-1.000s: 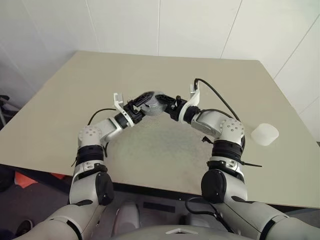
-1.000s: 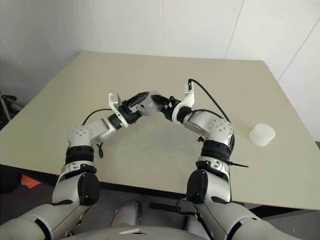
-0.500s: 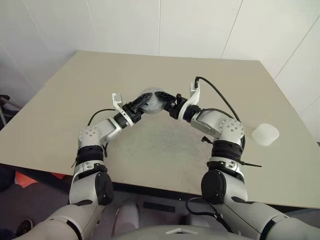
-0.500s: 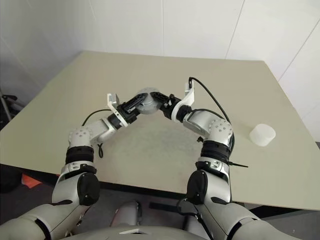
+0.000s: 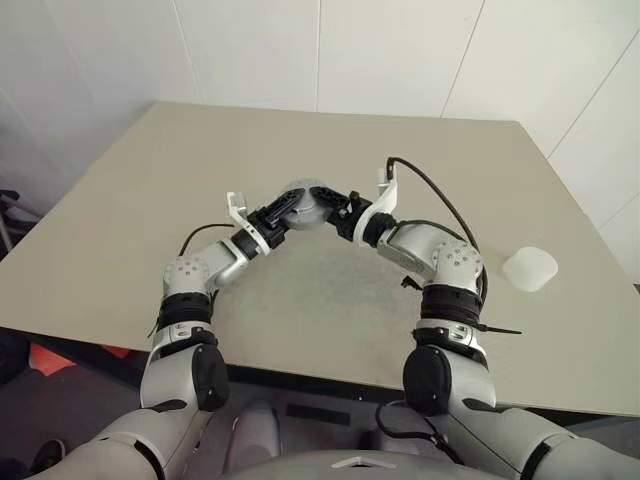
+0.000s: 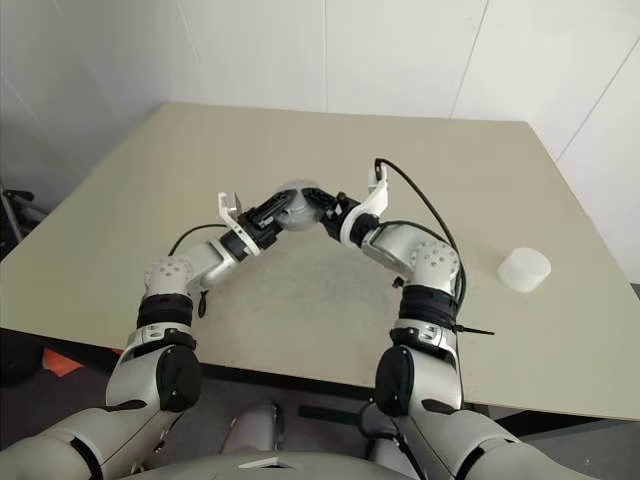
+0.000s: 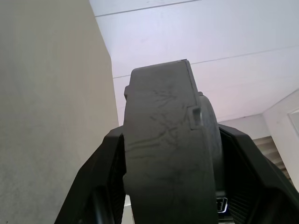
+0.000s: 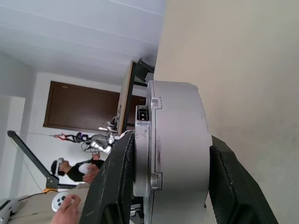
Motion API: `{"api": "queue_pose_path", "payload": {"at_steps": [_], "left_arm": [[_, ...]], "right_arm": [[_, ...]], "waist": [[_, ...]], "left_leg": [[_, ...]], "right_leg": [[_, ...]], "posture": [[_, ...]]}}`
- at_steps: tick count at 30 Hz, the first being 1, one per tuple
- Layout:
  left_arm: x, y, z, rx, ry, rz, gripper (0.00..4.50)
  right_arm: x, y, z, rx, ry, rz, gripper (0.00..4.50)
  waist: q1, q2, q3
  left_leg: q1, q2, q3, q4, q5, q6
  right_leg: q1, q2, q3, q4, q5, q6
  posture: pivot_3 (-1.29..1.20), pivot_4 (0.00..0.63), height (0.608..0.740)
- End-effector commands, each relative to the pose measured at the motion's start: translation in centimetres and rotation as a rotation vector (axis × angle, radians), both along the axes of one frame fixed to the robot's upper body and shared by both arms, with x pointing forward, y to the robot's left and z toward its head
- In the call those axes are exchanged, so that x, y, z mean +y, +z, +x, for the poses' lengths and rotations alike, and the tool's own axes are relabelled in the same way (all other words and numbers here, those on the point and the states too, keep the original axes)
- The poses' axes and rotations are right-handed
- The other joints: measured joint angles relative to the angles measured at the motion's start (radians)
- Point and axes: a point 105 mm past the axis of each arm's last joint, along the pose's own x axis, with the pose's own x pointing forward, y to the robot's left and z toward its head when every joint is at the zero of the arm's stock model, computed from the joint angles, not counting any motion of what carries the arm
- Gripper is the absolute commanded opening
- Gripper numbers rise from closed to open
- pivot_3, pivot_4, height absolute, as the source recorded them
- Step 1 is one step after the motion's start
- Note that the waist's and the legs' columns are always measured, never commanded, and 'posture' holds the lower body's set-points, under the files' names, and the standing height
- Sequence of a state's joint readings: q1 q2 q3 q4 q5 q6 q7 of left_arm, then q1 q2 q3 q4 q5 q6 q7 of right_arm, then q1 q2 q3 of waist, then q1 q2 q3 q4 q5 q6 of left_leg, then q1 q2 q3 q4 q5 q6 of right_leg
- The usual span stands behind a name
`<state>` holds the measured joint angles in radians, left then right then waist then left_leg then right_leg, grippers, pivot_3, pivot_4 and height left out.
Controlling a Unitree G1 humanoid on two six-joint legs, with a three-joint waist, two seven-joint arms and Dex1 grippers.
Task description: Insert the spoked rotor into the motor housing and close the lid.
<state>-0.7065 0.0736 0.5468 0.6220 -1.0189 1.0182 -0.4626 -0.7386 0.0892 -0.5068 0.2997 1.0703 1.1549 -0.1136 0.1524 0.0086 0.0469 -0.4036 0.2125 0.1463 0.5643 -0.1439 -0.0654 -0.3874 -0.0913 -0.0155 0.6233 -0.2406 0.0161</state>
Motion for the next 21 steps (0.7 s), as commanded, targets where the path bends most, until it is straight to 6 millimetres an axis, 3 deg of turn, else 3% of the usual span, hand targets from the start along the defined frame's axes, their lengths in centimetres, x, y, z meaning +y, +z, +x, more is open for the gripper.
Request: {"api": "queue_pose_path", "payload": {"at_steps": [1,4,10,17,21], "left_arm": [[3.5,1.6,1.2,-0.067,0.146,0.052,2.32],[3.5,1.5,1.3,-0.065,0.148,0.06,2.32],[3.8,1.3,1.4,-0.068,0.176,0.076,2.32],[10.0,-0.5,2.5,0.016,0.465,0.144,2.32],[11.5,-2.0,2.3,0.08,0.53,0.167,2.32]], "right_arm": [[-0.8,0.5,0.3,-0.038,-0.024,-0.026,3.43],[-0.7,0.7,0.4,-0.061,-0.019,-0.057,4.42],[-0.8,0.3,0.8,-0.088,-0.054,-0.138,4.47],[-2.1,-0.1,1.0,-0.092,-0.073,-0.155,4.47],[-2.3,-0.2,1.1,-0.09,-0.08,-0.162,4.47]], "waist": [[-0.004,0.0,0.0],[-0.001,0.0,0.0],[0.003,0.0,0.0],[-0.004,0.0,0.0],[-0.001,-0.001,0.0]], "left_leg": [[0.0,0.001,0.0,0.0,0.0,0.0],[0.0,0.001,0.0,0.0,0.0,0.0],[-0.001,0.0,0.0,0.001,0.0,0.0],[0.0,0.002,0.0,0.002,0.0,0.0],[0.0,0.002,0.0,0.002,0.0,0.0]], "right_leg": [[0.0,0.0,0.0,0.0,0.0,0.0],[0.0,0.0,0.0,0.0,0.0,0.0],[0.001,-0.001,-0.001,0.0,0.0,0.0],[0.001,0.001,-0.001,0.0,0.001,0.0],[0.001,0.001,-0.001,0.0,0.001,0.0]], "posture": [[0.0,0.0,0.74],[0.0,0.0,0.74],[0.0,0.0,0.74],[0.0,0.0,0.74],[0.0,0.0,0.74]]}}
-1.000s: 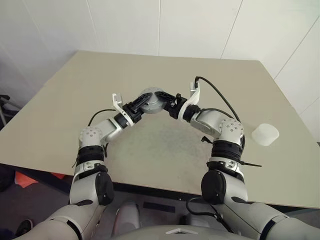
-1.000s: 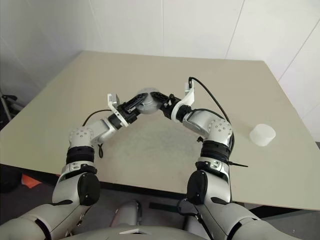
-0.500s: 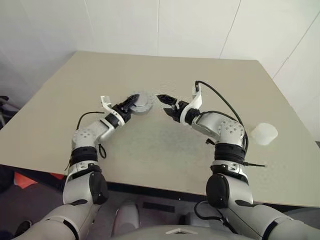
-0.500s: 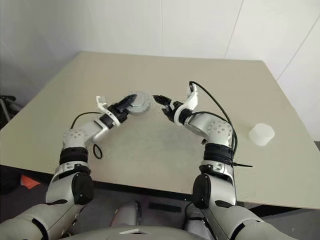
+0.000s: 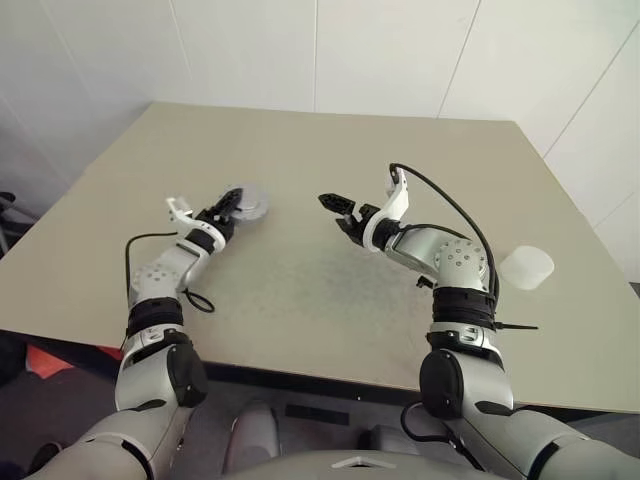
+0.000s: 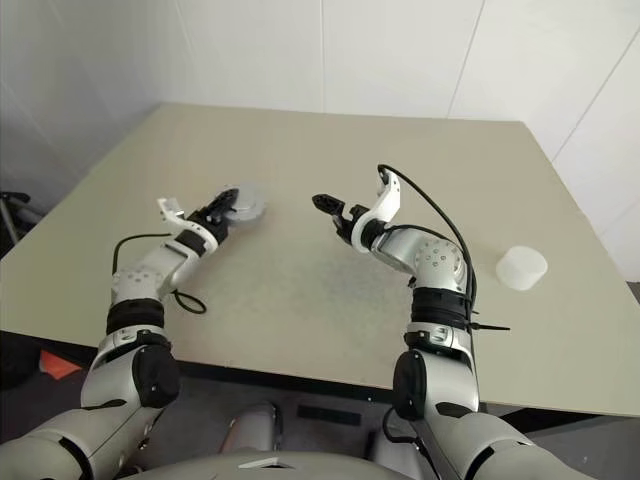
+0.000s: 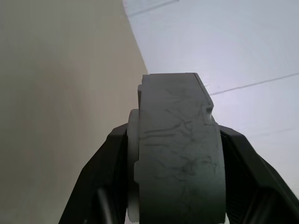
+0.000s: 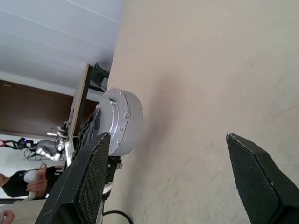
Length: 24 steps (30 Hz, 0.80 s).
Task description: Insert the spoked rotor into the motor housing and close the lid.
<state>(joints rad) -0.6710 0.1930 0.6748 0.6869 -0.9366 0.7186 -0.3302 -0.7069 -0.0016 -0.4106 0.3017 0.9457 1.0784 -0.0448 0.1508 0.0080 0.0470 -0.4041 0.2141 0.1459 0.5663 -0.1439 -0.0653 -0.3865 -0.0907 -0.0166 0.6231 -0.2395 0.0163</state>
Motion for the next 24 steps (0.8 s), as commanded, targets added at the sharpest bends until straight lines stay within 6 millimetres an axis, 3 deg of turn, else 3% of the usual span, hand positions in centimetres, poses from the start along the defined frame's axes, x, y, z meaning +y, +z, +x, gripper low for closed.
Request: {"api": "queue_pose_path", "payload": {"at_steps": [1,13,14,19,24], "left_arm": [[1.3,0.4,0.1,-0.008,0.067,0.01,2.32],[4.1,-0.5,-0.6,0.022,0.172,0.069,2.32],[4.5,-0.5,-0.7,0.026,0.185,0.077,2.85],[7.9,-0.7,-0.7,0.071,0.319,0.14,4.46],[14.2,1.8,-1.1,0.044,0.493,0.215,4.48]], "right_arm": [[0.0,1.5,0.3,-0.055,-0.002,0.012,4.47],[0.4,1.1,0.4,-0.038,0.013,0.002,4.47],[0.4,1.1,0.5,-0.038,0.014,0.001,4.5],[0.5,0.7,0.6,-0.025,0.021,-0.011,4.5],[0.4,0.0,0.7,-0.016,0.037,-0.04,4.5]], "waist": [[0.003,0.0,0.0],[0.0,-0.003,0.001],[0.001,-0.003,0.001],[-0.007,-0.003,0.001],[-0.021,-0.004,0.0]], "left_leg": [[0.0,0.0,0.0,0.0,0.0,0.0],[-0.001,0.002,-0.001,0.004,0.0,0.0],[0.0,0.002,-0.001,0.004,0.0,0.0],[0.001,0.003,-0.001,0.004,0.0,0.0],[0.002,0.007,-0.001,0.004,0.001,-0.002]], "right_leg": [[0.0,0.0,0.0,0.0,0.0,0.0],[0.002,0.0,-0.002,0.001,0.0,0.0],[0.002,0.0,-0.002,0.001,0.001,0.0],[0.002,0.001,-0.002,0.002,0.001,0.0],[0.003,0.005,-0.002,0.002,0.001,-0.001]], "posture": [[0.0,0.0,0.74],[0.0,0.0,0.74],[0.0,0.0,0.74],[0.0,0.0,0.74],[0.0,0.0,0.74]]}}
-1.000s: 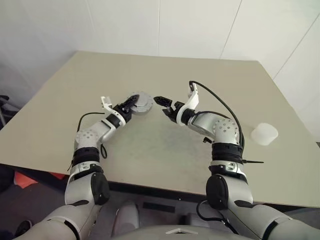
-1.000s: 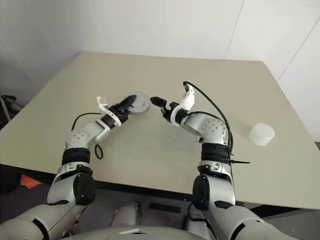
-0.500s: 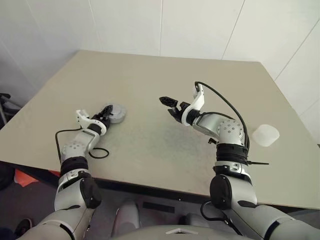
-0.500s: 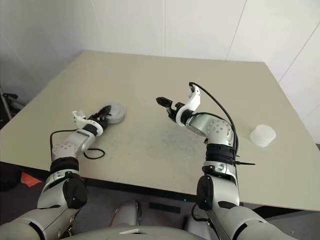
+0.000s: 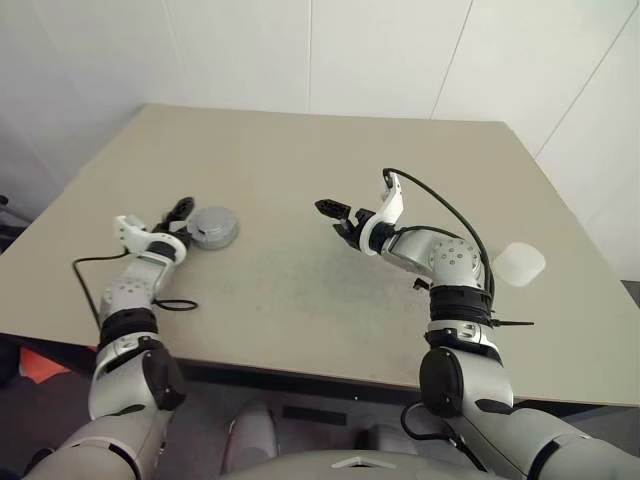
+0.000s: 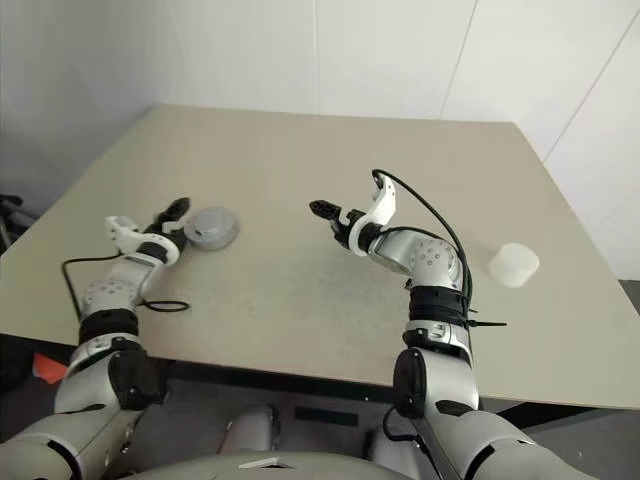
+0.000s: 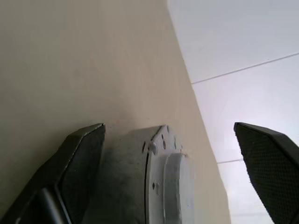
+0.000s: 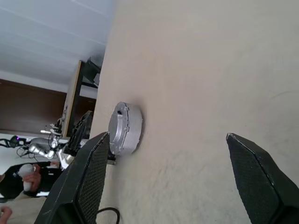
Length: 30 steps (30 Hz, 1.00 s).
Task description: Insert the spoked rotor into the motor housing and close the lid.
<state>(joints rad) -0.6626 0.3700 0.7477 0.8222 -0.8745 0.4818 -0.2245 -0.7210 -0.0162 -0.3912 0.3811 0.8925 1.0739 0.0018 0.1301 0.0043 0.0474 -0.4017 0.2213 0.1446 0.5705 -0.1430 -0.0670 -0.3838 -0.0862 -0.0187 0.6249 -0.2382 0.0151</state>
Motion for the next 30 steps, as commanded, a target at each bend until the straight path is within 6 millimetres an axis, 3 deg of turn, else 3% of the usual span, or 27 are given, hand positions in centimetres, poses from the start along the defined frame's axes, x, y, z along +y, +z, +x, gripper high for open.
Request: {"api": "queue_pose_path", "payload": {"at_steps": [1,4,8,12,15,21,26,30], "left_arm": [[4.4,3.4,-0.1,-0.067,0.121,0.098,4.48],[6.3,4.7,-0.4,-0.074,0.16,0.168,4.48],[5.4,7.7,0.6,-0.169,0.154,0.406,4.48],[2.2,10.6,2.0,-0.272,0.109,0.637,4.48],[-3.5,11.8,2.6,-0.417,-0.172,0.787,4.48],[-11.8,10.3,1.3,-0.543,-0.606,1.088,4.48],[-15.2,7.9,-0.8,-0.577,-0.87,1.091,4.48],[-16.8,5.5,-2.2,-0.568,-0.982,1.105,4.48]], "right_arm": [[0.2,1.3,0.6,-0.058,0.014,-0.014,4.5],[-0.2,1.4,1.0,-0.101,0.009,-0.053,4.5],[-1.6,2.3,1.7,-0.349,-0.022,-0.262,4.5],[-3.6,3.3,1.8,-0.586,-0.068,-0.415,4.5],[-5.2,3.9,1.2,-0.698,-0.006,-0.492,4.5],[-7.6,4.5,-2.7,-0.861,0.276,-0.626,4.5],[-8.4,2.6,-5.4,-0.865,0.487,-0.743,4.5],[-8.8,1.5,-5.4,-0.833,0.482,-0.767,4.5]], "waist": [[0.0,0.0,0.0],[0.006,0.0,0.0],[0.025,0.0,0.0],[0.035,-0.001,0.0],[0.039,-0.002,0.0],[0.042,-0.001,0.0],[0.025,-0.001,0.0],[0.018,-0.001,0.0]], "left_leg": [[0.0,0.0,0.0,0.0,0.0,0.0],[0.0,-0.001,0.0,0.0,0.0,0.0],[-0.001,-0.001,0.0,0.001,0.0,0.0],[-0.001,0.002,0.001,0.003,0.001,-0.001],[-0.001,0.002,0.001,0.005,0.002,-0.003],[0.0,0.003,0.002,0.005,0.002,-0.003],[0.001,0.003,0.002,0.005,0.002,-0.002],[0.004,0.003,0.004,0.005,0.001,0.002]], "right_leg": [[0.0,0.0,0.0,0.0,0.0,0.0],[0.0,-0.001,0.0,-0.001,0.0,0.0],[0.002,-0.003,-0.002,-0.001,0.0,0.0],[0.011,-0.007,-0.005,-0.003,0.0,0.0],[0.013,-0.008,-0.006,-0.002,0.0,0.0],[0.013,-0.006,-0.005,-0.001,0.0,0.0],[0.012,-0.005,-0.005,-0.001,-0.001,-0.003],[0.013,-0.005,-0.004,-0.001,-0.002,-0.006]], "posture": [[0.0,0.0,0.74],[0.0,0.0,0.74],[0.0,0.0,0.74],[0.0,0.0,0.74],[0.0,0.0,0.74],[0.0,0.0,0.74],[0.0,0.0,0.74],[0.0,0.0,0.74]]}}
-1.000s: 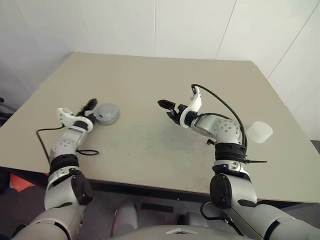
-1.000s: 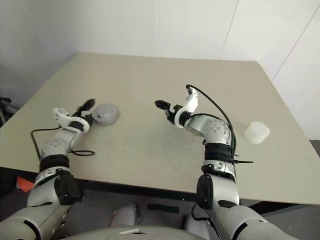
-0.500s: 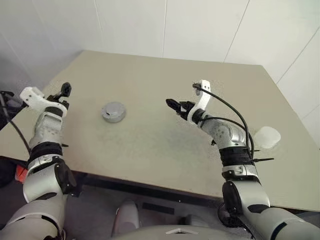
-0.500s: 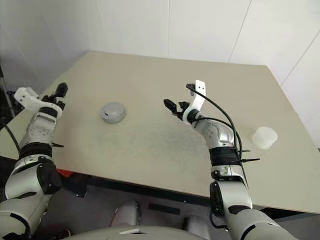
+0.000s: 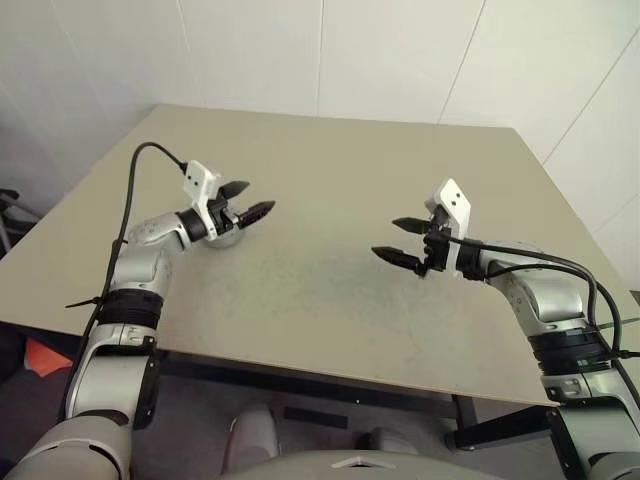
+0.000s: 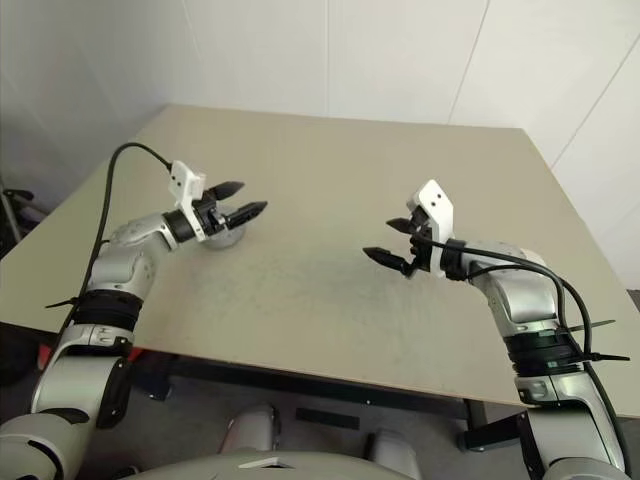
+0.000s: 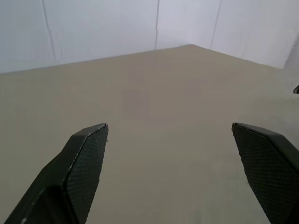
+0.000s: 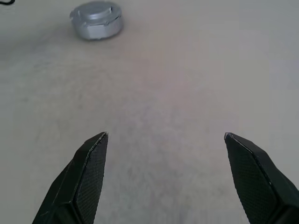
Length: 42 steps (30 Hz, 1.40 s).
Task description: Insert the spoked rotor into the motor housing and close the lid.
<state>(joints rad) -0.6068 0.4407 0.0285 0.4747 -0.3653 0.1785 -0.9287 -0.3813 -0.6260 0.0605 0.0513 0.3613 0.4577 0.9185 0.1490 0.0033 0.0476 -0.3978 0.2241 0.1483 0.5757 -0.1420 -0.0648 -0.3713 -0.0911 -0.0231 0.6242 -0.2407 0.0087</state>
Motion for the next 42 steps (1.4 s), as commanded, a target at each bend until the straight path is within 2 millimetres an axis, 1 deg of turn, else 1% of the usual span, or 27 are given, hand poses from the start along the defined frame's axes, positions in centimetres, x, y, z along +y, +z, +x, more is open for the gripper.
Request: {"api": "queue_pose_path", "payload": {"at_steps": [1,4,6,8,17,22,26,32,42], "left_arm": [[-1.6,-0.3,-1.1,-0.015,-0.081,0.021,4.48],[-2.7,-1.7,-1.9,0.028,-0.107,-0.014,4.48],[-3.3,-2.8,-2.4,0.053,-0.121,-0.011,4.48],[-3.6,-3.1,-2.6,0.064,-0.124,-0.016,4.48],[-3.8,-3.3,-2.4,0.064,-0.12,-0.006,4.48],[-4.1,-3.2,-2.4,0.064,-0.119,-0.024,4.48],[-4.3,-3.0,-2.2,0.059,-0.116,-0.027,4.48],[-4.0,-2.9,-1.8,0.053,-0.106,-0.015,4.48],[-4.1,-3.1,-1.8,0.05,-0.103,-0.006,4.48]], "right_arm": [[0.5,0.8,0.3,-0.057,0.008,-0.012,4.5],[0.8,0.1,0.5,-0.055,-0.007,-0.027,4.5],[1.0,0.0,0.6,-0.058,-0.016,-0.019,4.5],[1.0,0.1,0.7,-0.063,-0.023,-0.016,4.5],[0.4,0.0,1.5,-0.08,-0.06,-0.045,4.5],[-0.9,0.0,2.9,-0.116,-0.161,-0.077,4.5],[-0.7,-0.2,2.8,-0.112,-0.151,-0.069,4.5],[-0.7,-0.1,3.1,-0.118,-0.165,-0.061,4.5],[-0.9,-0.3,3.4,-0.125,-0.177,-0.072,4.5]], "waist": [[-0.001,0.001,0.0],[0.0,0.001,0.0],[0.0,0.001,0.0],[0.0,0.001,0.0],[0.0,0.001,0.0],[-0.001,0.002,0.0],[0.0,0.002,0.0],[-0.001,0.002,0.001],[-0.001,0.002,0.001]], "left_leg": [[0.001,0.0,0.001,0.0,0.0,0.001],[0.003,0.0,0.001,0.0,-0.001,0.004],[0.003,0.0,0.001,0.0,-0.002,0.007],[0.003,0.0,0.001,0.0,-0.002,0.007],[0.003,0.0,0.001,0.0,-0.002,0.009],[0.003,-0.001,0.001,0.0,-0.002,0.009],[0.003,-0.001,0.001,0.0,-0.002,0.009],[0.003,-0.001,0.001,0.0,-0.002,0.009],[0.003,-0.001,0.002,0.0,-0.002,0.01]], "right_leg": [[0.0,0.0,0.0,0.0,0.0,-0.001],[0.002,0.0,0.001,0.0,0.001,-0.001],[0.002,0.0,0.001,0.001,0.001,-0.002],[0.002,0.0,0.001,0.001,0.001,-0.002],[0.002,0.0,0.001,0.0,0.001,-0.002],[0.002,0.0,0.001,0.0,0.001,-0.002],[0.002,0.0,0.002,0.0,0.001,-0.002],[0.002,0.0,0.002,0.0,0.001,-0.002],[0.001,0.0,0.002,0.0,0.001,-0.002]], "posture": [[0.0,0.0,0.74],[0.0,0.0,0.74],[0.0,0.0,0.74],[0.0,0.0,0.74],[0.0,0.0,0.74],[0.0,0.0,0.74],[0.0,0.0,0.74],[0.0,0.0,0.74],[0.0,0.0,0.74]]}}
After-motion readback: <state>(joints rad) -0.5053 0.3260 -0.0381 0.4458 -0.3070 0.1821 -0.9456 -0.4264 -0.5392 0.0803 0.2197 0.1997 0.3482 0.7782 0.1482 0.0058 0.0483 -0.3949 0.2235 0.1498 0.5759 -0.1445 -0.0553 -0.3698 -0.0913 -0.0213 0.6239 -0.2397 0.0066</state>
